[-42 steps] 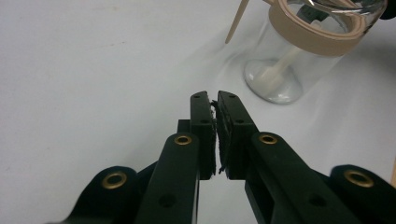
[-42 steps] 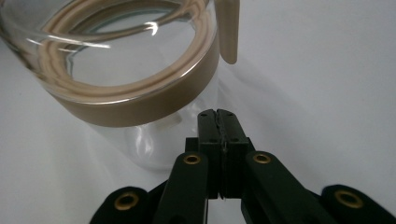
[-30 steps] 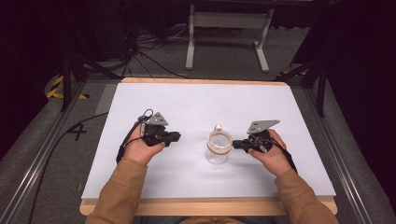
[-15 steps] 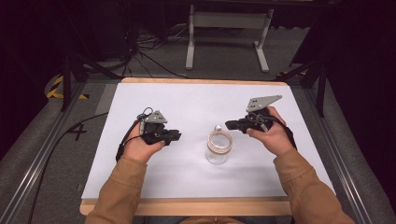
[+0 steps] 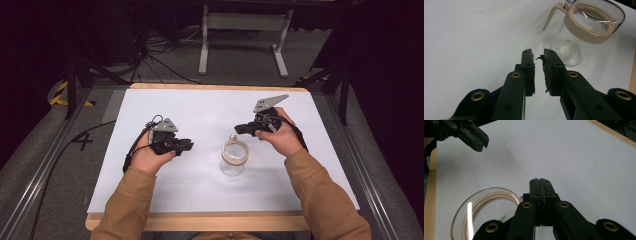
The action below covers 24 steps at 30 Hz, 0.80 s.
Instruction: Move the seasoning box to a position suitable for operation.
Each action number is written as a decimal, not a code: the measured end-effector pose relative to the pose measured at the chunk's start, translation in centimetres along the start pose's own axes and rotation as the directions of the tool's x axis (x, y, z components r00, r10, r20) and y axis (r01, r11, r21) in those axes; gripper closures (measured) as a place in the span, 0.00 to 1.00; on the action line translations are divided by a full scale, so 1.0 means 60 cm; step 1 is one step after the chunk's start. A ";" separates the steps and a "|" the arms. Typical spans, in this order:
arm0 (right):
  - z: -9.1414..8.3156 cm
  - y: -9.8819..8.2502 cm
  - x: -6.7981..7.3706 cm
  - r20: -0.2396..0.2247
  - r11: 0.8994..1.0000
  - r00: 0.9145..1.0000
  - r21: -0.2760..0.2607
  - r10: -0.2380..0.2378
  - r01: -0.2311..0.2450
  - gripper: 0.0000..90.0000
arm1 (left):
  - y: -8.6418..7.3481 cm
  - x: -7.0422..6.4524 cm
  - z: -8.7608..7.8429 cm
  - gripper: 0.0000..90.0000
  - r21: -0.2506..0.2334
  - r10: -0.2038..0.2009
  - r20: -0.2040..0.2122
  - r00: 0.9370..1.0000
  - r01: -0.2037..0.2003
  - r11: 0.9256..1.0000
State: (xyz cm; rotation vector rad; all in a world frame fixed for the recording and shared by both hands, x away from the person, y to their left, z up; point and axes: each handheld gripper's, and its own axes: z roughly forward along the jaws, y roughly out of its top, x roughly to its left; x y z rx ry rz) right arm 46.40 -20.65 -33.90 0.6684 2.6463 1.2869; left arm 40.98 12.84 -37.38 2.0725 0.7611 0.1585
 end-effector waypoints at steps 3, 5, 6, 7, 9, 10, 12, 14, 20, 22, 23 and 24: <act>0.005 0.000 0.003 -0.019 1.000 1.000 0.001 -0.010 0.010 1.00 | 0.000 0.000 0.002 0.88 0.006 0.004 0.004 1.000 -0.004 1.000; 0.008 0.000 0.004 -0.021 1.000 1.000 0.005 -0.011 0.011 1.00 | 0.001 -0.002 0.004 0.88 0.010 0.004 0.005 1.000 -0.004 1.000; 0.010 0.000 0.004 -0.020 1.000 1.000 0.008 -0.008 0.009 1.00 | 0.001 -0.002 0.004 0.88 0.014 0.013 0.008 1.000 -0.013 1.000; 0.012 0.000 0.004 -0.017 1.000 1.000 0.015 -0.009 0.009 1.00 | 0.001 -0.002 0.004 0.88 0.017 0.015 0.010 1.000 -0.015 1.000; 0.015 -0.002 0.002 -0.018 1.000 1.000 0.020 -0.011 0.011 1.00 | 0.000 -0.003 0.005 0.88 0.014 0.009 0.014 1.000 -0.009 1.000; 0.015 -0.002 0.002 -0.020 1.000 1.000 0.018 -0.008 0.008 1.00 | 0.000 -0.003 0.006 0.88 0.013 0.012 0.014 1.000 -0.012 1.000; 0.016 -0.002 0.002 -0.022 1.000 1.000 0.016 -0.006 0.007 1.00 | 0.000 -0.004 0.007 0.88 0.015 0.010 0.019 1.000 -0.010 1.000; 0.017 -0.002 0.001 -0.025 1.000 1.000 0.016 -0.003 0.003 1.00 | 0.001 -0.006 0.009 0.88 0.017 0.016 0.022 1.000 -0.016 1.000; 0.018 -0.002 -0.002 -0.026 1.000 1.000 0.016 0.012 -0.012 1.00 | 0.007 -0.022 0.019 0.89 0.030 0.045 0.053 0.998 -0.047 0.998; 0.018 -0.002 -0.003 -0.029 1.000 0.999 0.014 0.018 -0.018 1.00 | 0.009 -0.030 0.024 0.89 0.032 0.053 0.073 0.996 -0.056 0.998; 0.019 -0.002 -0.004 -0.029 1.000 0.999 0.014 0.023 -0.023 1.00 | 0.010 -0.033 0.027 0.90 0.035 0.064 0.079 0.995 -0.067 0.997; 0.019 -0.002 -0.005 -0.030 1.000 0.999 0.013 0.023 -0.023 1.00 | 0.011 -0.037 0.029 0.90 0.033 0.064 0.085 0.994 -0.067 0.997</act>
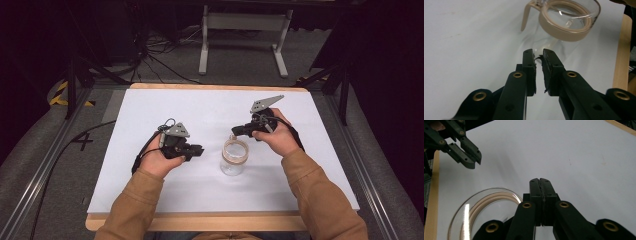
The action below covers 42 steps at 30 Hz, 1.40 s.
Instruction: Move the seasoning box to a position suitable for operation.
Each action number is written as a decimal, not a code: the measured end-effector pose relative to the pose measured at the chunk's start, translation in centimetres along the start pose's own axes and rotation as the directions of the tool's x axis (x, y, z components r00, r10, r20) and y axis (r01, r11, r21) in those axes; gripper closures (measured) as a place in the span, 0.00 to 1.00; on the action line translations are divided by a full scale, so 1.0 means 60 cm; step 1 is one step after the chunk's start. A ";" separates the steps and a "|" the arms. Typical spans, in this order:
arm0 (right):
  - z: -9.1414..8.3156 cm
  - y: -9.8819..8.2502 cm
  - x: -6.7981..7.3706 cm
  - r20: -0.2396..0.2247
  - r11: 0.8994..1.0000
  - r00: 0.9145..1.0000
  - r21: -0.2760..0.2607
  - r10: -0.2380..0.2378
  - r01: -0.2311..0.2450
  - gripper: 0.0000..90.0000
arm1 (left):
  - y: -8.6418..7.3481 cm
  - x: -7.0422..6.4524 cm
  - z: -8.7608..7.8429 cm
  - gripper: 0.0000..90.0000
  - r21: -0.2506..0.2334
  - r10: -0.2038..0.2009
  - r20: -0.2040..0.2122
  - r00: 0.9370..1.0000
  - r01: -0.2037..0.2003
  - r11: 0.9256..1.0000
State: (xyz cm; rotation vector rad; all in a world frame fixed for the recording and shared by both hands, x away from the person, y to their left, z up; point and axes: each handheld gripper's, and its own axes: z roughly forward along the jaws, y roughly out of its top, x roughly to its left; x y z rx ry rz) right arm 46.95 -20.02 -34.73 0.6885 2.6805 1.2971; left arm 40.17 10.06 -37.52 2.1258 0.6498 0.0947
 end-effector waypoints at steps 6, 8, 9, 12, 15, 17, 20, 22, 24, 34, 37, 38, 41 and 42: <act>0.001 0.000 -0.002 0.000 1.000 1.000 -0.003 0.013 -0.013 1.00 | 0.010 -0.023 0.019 0.90 0.021 0.042 0.040 0.998 -0.043 0.999; 0.001 0.000 -0.002 0.002 1.000 1.000 -0.003 0.013 -0.013 1.00 | 0.013 -0.030 0.026 0.91 0.028 0.051 0.048 0.998 -0.052 0.998; 0.002 0.001 -0.001 0.000 1.000 1.000 -0.004 0.010 -0.010 1.00 | 0.013 -0.032 0.028 0.91 0.030 0.050 0.050 0.998 -0.051 0.998; 0.003 0.002 0.001 0.000 1.000 1.000 -0.011 0.005 -0.005 1.00 | 0.015 -0.036 0.035 0.91 0.027 0.065 0.055 0.996 -0.067 0.997; 0.005 0.004 0.003 0.009 1.000 1.000 -0.012 -0.006 0.007 1.00 | 0.015 -0.036 0.036 0.91 0.031 0.063 0.060 0.996 -0.065 0.997; 0.005 0.004 0.003 0.009 1.000 1.000 -0.012 -0.008 0.008 1.00 | 0.015 -0.036 0.036 0.91 0.030 0.061 0.061 0.996 -0.063 0.998; 0.004 0.003 0.001 0.004 1.000 1.000 -0.013 -0.004 0.005 1.00 | 0.015 -0.035 0.036 0.91 0.026 0.059 0.059 0.997 -0.061 0.998; 0.005 0.003 0.000 0.001 1.000 1.000 -0.013 -0.003 0.003 1.00 | 0.015 -0.036 0.036 0.91 0.025 0.059 0.060 0.996 -0.061 0.998; 0.005 0.003 0.000 -0.002 1.000 1.000 -0.012 -0.001 0.001 1.00 | 0.016 -0.037 0.036 0.91 0.030 0.064 0.066 0.996 -0.066 0.997; 0.004 -0.001 -0.007 0.009 1.000 1.000 0.006 0.012 -0.012 1.00 | 0.023 -0.049 0.050 0.92 -0.007 0.071 0.082 0.994 -0.071 0.997; 0.005 -0.001 -0.007 0.007 1.000 1.000 0.006 0.012 -0.012 1.00 | 0.030 -0.060 0.061 0.93 -0.034 0.090 0.097 0.991 -0.087 0.996; 0.005 -0.001 -0.008 0.007 1.000 1.000 0.006 0.013 -0.013 1.00 | 0.033 -0.064 0.066 0.93 -0.040 0.095 0.096 0.991 -0.091 0.995; 0.006 -0.001 -0.008 0.007 1.000 1.000 0.004 0.017 -0.017 1.00 | 0.038 -0.071 0.072 0.93 -0.084 0.103 0.085 0.991 -0.096 0.992; 0.006 -0.002 -0.008 0.006 1.000 1.000 0.004 0.017 -0.017 1.00 | 0.040 -0.071 0.072 0.93 -0.102 0.109 0.076 0.991 -0.101 0.990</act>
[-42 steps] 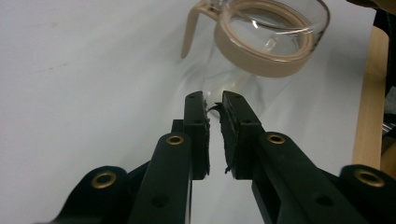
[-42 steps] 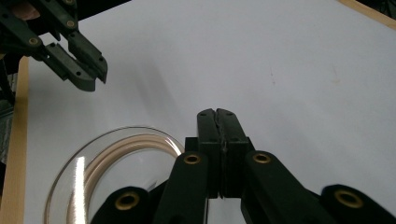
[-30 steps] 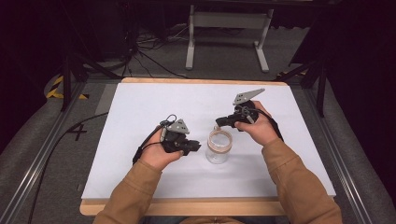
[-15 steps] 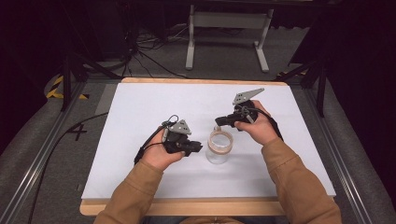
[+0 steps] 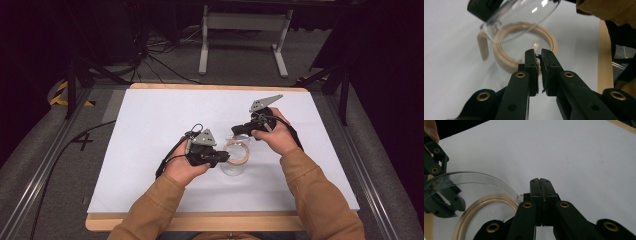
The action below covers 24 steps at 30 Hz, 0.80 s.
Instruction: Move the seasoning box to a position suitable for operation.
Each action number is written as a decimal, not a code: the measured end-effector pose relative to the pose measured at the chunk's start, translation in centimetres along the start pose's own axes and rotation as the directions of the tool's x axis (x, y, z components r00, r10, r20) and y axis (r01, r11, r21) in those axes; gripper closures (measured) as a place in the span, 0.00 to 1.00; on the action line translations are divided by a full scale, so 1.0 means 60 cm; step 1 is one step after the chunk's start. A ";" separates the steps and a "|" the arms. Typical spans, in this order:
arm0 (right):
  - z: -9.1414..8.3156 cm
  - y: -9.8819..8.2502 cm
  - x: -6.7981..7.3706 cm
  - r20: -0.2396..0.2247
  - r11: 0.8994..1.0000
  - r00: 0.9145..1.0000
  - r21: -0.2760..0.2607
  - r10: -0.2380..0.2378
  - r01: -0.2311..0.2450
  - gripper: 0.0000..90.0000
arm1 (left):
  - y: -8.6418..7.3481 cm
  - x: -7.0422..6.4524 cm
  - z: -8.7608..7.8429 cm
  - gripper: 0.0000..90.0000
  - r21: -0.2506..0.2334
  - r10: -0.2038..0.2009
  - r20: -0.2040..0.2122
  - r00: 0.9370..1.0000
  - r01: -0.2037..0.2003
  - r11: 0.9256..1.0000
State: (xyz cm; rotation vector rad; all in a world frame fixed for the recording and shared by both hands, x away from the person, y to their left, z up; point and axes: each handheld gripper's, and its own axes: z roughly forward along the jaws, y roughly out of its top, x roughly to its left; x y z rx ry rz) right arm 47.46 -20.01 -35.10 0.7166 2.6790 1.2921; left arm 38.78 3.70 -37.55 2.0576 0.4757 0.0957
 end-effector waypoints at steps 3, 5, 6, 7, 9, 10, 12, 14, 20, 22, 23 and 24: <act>-0.001 0.000 0.002 0.010 1.000 1.000 -0.001 -0.004 0.004 1.00 | 0.007 0.001 -0.006 0.93 -0.045 0.003 -0.018 1.000 -0.004 0.999; -0.002 -0.001 0.004 0.015 1.000 1.000 -0.005 -0.003 0.003 1.00 | 0.010 0.002 -0.007 0.94 -0.044 0.003 -0.013 1.000 -0.004 0.999; -0.005 -0.002 0.004 0.018 1.000 1.000 -0.012 -0.002 0.002 1.00 | 0.010 0.002 -0.006 0.94 -0.051 0.001 -0.012 1.000 -0.002 0.999; -0.008 -0.003 0.005 0.020 1.000 1.000 -0.024 0.001 -0.001 1.00 | 0.012 0.003 -0.006 0.94 -0.057 -0.002 -0.009 1.000 0.001 0.998; -0.017 -0.007 0.008 0.035 0.999 0.999 -0.043 0.004 -0.002 1.00 | 0.016 0.005 -0.007 0.94 -0.062 0.002 -0.008 1.000 -0.003 0.998; -0.024 -0.010 0.009 0.048 0.999 0.999 -0.054 0.005 -0.002 1.00 | 0.018 0.006 -0.007 0.94 -0.071 -0.002 -0.005 1.000 0.001 0.997; -0.040 -0.018 0.011 0.069 0.997 0.998 -0.078 0.013 -0.008 1.00 | 0.022 0.009 -0.008 0.94 -0.074 -0.002 -0.004 1.000 0.002 0.997; -0.049 -0.023 0.012 0.076 0.996 0.997 -0.085 0.022 -0.015 1.00 | 0.025 0.012 -0.008 0.93 -0.083 -0.008 -0.002 1.000 0.007 0.997; -0.097 -0.065 0.016 0.115 0.991 0.991 -0.121 0.063 -0.049 1.00 | 0.037 0.029 -0.010 0.92 -0.126 -0.033 -0.010 0.999 0.031 0.992; -0.105 -0.076 0.019 0.121 0.991 0.990 -0.122 0.067 -0.052 1.00 | 0.039 0.035 -0.011 0.92 -0.136 -0.043 -0.019 0.999 0.040 0.990; -0.109 -0.081 0.022 0.121 0.991 0.990 -0.122 0.073 -0.059 1.00 | 0.039 0.035 -0.011 0.92 -0.136 -0.043 -0.019 0.999 0.040 0.990; -0.109 -0.081 0.022 0.121 0.991 0.990 -0.122 0.073 -0.059 1.00 | 0.040 0.040 -0.012 0.92 -0.145 -0.048 -0.030 0.998 0.043 0.988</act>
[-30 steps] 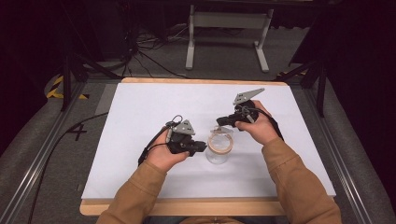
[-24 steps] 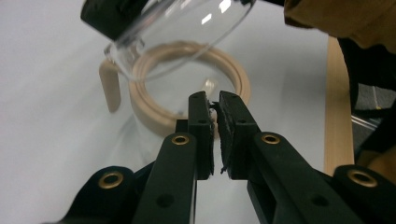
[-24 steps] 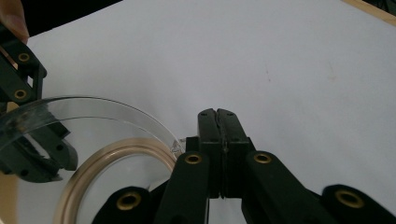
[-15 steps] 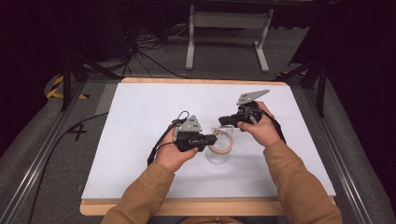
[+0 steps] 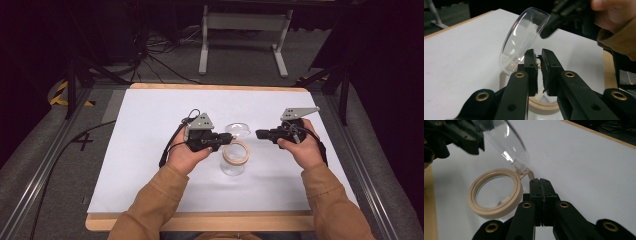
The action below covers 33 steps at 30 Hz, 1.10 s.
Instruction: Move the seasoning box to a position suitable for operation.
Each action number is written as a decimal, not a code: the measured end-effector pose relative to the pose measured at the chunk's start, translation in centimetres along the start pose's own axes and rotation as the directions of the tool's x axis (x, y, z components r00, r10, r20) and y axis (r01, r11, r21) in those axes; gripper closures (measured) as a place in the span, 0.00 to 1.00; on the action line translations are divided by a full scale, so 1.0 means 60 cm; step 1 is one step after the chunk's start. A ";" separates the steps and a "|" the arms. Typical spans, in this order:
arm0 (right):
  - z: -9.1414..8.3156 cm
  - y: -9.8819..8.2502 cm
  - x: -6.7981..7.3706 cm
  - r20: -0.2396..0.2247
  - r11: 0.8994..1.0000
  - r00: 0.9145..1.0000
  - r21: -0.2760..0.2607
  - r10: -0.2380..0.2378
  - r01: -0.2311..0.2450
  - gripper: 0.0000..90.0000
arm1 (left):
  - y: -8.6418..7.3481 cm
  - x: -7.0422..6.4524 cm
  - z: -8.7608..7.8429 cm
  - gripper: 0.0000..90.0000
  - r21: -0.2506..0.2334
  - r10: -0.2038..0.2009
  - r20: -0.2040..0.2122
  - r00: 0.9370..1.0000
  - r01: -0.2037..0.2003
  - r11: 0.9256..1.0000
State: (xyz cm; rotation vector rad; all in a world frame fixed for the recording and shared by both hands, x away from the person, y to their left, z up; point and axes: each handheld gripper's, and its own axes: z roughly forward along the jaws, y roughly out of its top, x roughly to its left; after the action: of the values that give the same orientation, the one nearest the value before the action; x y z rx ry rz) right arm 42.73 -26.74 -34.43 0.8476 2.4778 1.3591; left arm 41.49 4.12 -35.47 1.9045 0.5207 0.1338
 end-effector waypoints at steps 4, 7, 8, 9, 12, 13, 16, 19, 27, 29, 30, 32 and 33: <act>-0.014 -0.019 0.004 0.010 1.000 1.000 -0.003 0.010 -0.010 1.00 | -0.002 0.013 0.004 0.86 -0.010 -0.027 -0.052 0.998 0.027 1.000; -0.018 -0.028 0.004 0.011 1.000 1.000 -0.006 0.018 -0.018 1.00 | -0.008 0.019 0.008 0.84 -0.015 -0.044 -0.031 0.999 0.043 0.999; -0.018 -0.030 0.003 0.012 1.000 1.000 -0.003 0.017 -0.017 1.00 | -0.009 0.018 0.008 0.84 -0.018 -0.041 -0.033 0.999 0.040 0.999; -0.019 -0.031 0.003 0.013 1.000 1.000 -0.001 0.018 -0.018 1.00 | -0.009 0.017 0.006 0.84 -0.015 -0.041 -0.037 0.999 0.040 0.999; -0.021 -0.034 0.004 0.013 1.000 1.000 -0.004 0.015 -0.015 1.00 | -0.009 0.013 -0.005 0.83 -0.021 -0.037 -0.037 0.999 0.037 0.999; -0.023 -0.034 0.004 0.014 1.000 1.000 -0.007 0.014 -0.014 1.00 | -0.009 0.012 -0.012 0.82 -0.011 -0.028 -0.045 0.999 0.027 1.000; -0.027 -0.035 0.004 0.011 1.000 1.000 -0.012 0.012 -0.012 1.00 | -0.014 0.012 -0.030 0.81 0.000 -0.028 -0.062 0.998 0.028 1.000; -0.029 -0.035 0.002 0.013 1.000 1.000 -0.009 0.008 -0.008 1.00 | -0.019 0.014 -0.052 0.79 0.017 -0.031 -0.084 0.996 0.033 0.999; -0.039 -0.041 -0.011 0.024 0.999 0.999 -0.032 0.032 -0.032 1.00 | -0.043 0.024 -0.106 0.75 0.058 -0.060 -0.142 0.988 0.069 0.996; -0.042 -0.043 -0.015 0.023 0.998 0.999 -0.040 0.042 -0.041 1.00 | -0.050 0.029 -0.120 0.75 0.074 -0.070 -0.153 0.986 0.082 0.994; -0.043 -0.045 -0.016 0.022 0.998 0.999 -0.046 0.045 -0.044 1.00 | -0.053 0.030 -0.125 0.75 0.066 -0.077 -0.155 0.985 0.088 0.994; -0.045 -0.046 -0.018 0.021 0.997 0.998 -0.052 0.051 -0.050 1.00 | -0.056 0.031 -0.133 0.74 0.078 -0.072 -0.163 0.984 0.085 0.993; -0.045 -0.047 -0.020 0.021 0.997 0.999 -0.055 0.049 -0.048 1.00 | -0.058 0.032 -0.138 0.74 0.092 -0.065 -0.173 0.983 0.082 0.992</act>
State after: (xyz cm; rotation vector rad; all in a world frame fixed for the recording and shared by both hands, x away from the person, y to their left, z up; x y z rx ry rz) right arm 41.45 -30.53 -35.36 0.9109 2.4073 1.4182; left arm 39.41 13.07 -35.69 1.9777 0.7238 0.2270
